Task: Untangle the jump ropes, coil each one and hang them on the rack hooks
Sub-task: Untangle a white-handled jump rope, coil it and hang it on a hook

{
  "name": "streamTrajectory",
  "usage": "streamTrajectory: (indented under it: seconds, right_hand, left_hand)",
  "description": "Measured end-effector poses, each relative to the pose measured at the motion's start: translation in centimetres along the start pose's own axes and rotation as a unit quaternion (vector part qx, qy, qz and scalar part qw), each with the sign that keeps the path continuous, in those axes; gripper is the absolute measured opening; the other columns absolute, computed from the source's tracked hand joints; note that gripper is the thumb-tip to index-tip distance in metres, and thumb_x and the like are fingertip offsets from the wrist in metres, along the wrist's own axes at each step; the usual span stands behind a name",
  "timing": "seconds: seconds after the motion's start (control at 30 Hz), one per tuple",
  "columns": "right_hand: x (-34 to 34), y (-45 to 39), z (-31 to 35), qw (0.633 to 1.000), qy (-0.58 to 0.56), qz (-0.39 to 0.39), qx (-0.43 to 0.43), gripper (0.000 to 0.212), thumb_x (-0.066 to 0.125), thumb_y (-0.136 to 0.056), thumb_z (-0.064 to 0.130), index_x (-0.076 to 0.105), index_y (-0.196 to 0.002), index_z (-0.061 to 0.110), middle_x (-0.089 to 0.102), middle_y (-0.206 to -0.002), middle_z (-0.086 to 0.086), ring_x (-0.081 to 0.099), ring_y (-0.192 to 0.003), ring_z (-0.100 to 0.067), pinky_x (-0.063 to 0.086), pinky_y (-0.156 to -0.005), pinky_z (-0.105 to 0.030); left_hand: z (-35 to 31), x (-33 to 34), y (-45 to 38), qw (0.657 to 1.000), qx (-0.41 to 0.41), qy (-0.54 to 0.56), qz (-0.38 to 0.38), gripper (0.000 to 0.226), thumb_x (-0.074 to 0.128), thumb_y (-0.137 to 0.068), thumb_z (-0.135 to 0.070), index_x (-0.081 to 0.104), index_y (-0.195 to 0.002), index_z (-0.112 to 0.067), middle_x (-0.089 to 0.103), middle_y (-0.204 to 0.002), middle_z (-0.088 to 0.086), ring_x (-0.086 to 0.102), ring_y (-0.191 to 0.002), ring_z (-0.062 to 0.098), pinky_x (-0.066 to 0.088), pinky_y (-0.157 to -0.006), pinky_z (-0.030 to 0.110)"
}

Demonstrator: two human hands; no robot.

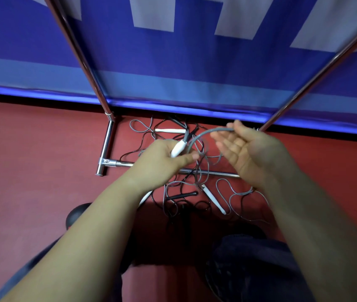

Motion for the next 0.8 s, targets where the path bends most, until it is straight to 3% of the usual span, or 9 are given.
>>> streamTrajectory:
  seconds: [0.1,0.2,0.3,0.4,0.47,0.53,0.63,0.7,0.8]
  right_hand:
    - [-0.6,-0.3,0.7,0.998,-0.034,-0.021,-0.041,0.021,0.042,-0.099,0.017,0.052,-0.084,0.005,0.069,-0.059,-0.004,0.07,-0.058,-0.013,0.054,-0.052,-0.019]
    - [0.2,-0.3,0.5,0.993,0.101,0.032,-0.053,0.014,0.047,-0.096,0.018,0.057,-0.089,0.01,0.07,-0.073,-0.005,0.07,-0.064,-0.013,0.057,-0.058,-0.022]
    - [0.9,0.2,-1.4,0.905,0.408,0.108,-0.048,0.012,0.059,-0.089,0.013,0.056,-0.082,0.023,0.064,-0.076,0.005,0.063,-0.068,-0.009,0.053,-0.068,-0.024]
    - [0.9,0.6,-3.5,0.808,0.56,0.176,-0.053,0.012,0.067,-0.084,0.017,0.057,-0.082,0.024,0.061,-0.073,0.011,0.064,-0.075,-0.012,0.052,-0.083,-0.029]
    - [1.1,0.8,-3.8,0.792,0.578,0.187,-0.057,0.008,0.066,-0.085,0.019,0.062,-0.082,0.025,0.067,-0.082,0.001,0.067,-0.088,-0.022,0.05,-0.091,-0.037]
    - [1.1,0.7,-3.6,0.79,0.582,0.177,-0.08,0.014,0.063,-0.087,0.018,0.063,-0.074,0.023,0.069,-0.083,-0.008,0.066,-0.086,-0.028,0.05,-0.09,-0.042]
    - [1.3,0.5,-3.0,0.83,0.535,0.137,-0.079,0.014,0.055,-0.092,0.013,0.063,-0.086,0.003,0.068,-0.084,-0.017,0.065,-0.068,-0.024,0.055,-0.073,-0.032]
    - [1.2,0.3,-2.3,0.899,0.423,0.103,-0.05,0.014,0.051,-0.094,0.008,0.061,-0.084,0.005,0.067,-0.079,-0.013,0.065,-0.056,-0.011,0.054,-0.056,-0.019]
    - [0.6,-0.1,-0.5,0.977,0.203,0.052,-0.035,0.015,0.048,-0.094,0.01,0.06,-0.086,0.009,0.068,-0.078,-0.008,0.069,-0.058,-0.01,0.055,-0.053,-0.02]
  left_hand:
    - [0.2,-0.5,-0.2,0.999,-0.015,-0.001,-0.034,0.021,0.064,-0.088,-0.027,0.069,-0.08,-0.008,0.066,-0.063,0.005,0.044,-0.052,0.013,0.036,-0.048,0.018]
    - [0.3,-0.3,-0.4,0.997,-0.032,0.056,-0.032,0.017,0.058,-0.093,-0.022,0.067,-0.082,-0.012,0.072,-0.071,0.001,0.047,-0.046,0.01,0.034,-0.042,0.014]
    - [0.1,-0.4,-0.7,0.978,-0.054,0.199,-0.032,0.019,0.051,-0.096,-0.016,0.065,-0.084,-0.009,0.069,-0.062,-0.001,0.047,-0.041,0.006,0.03,-0.038,0.015]
    - [-0.6,-0.2,-0.4,0.932,-0.077,0.354,0.003,0.02,0.047,-0.095,-0.011,0.062,-0.085,-0.005,0.064,-0.055,0.001,0.045,-0.038,0.005,0.029,-0.032,0.014]
    - [-0.9,0.0,-0.2,0.906,-0.097,0.411,0.022,0.021,0.046,-0.095,-0.012,0.062,-0.083,-0.005,0.062,-0.053,0.002,0.043,-0.037,0.005,0.028,-0.031,0.012]
    - [-1.1,0.0,-0.2,0.89,-0.103,0.444,0.026,0.022,0.045,-0.095,-0.015,0.061,-0.083,-0.007,0.063,-0.055,0.001,0.042,-0.038,0.004,0.027,-0.031,0.011]
    - [-0.7,-0.6,-0.6,0.899,-0.086,0.43,0.003,0.021,0.043,-0.097,-0.018,0.063,-0.092,-0.012,0.072,-0.074,0.001,0.043,-0.042,0.004,0.029,-0.033,0.012]
    - [-0.1,-0.9,-0.7,0.95,-0.074,0.305,-0.009,0.02,0.047,-0.096,-0.023,0.065,-0.095,-0.015,0.074,-0.09,0.001,0.046,-0.047,0.007,0.032,-0.039,0.016]
    - [0.2,-0.3,-0.1,0.992,-0.077,0.097,0.039,0.024,0.055,-0.092,-0.035,0.069,-0.093,-0.017,0.074,-0.092,-0.004,0.05,-0.053,0.008,0.036,-0.048,0.021]
Point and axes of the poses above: each hand's wrist, its own y-axis away from the middle knuckle, its own x-axis out of the palm, z = x × y, the point moved 4 cm from there along -y, towards the middle knuckle
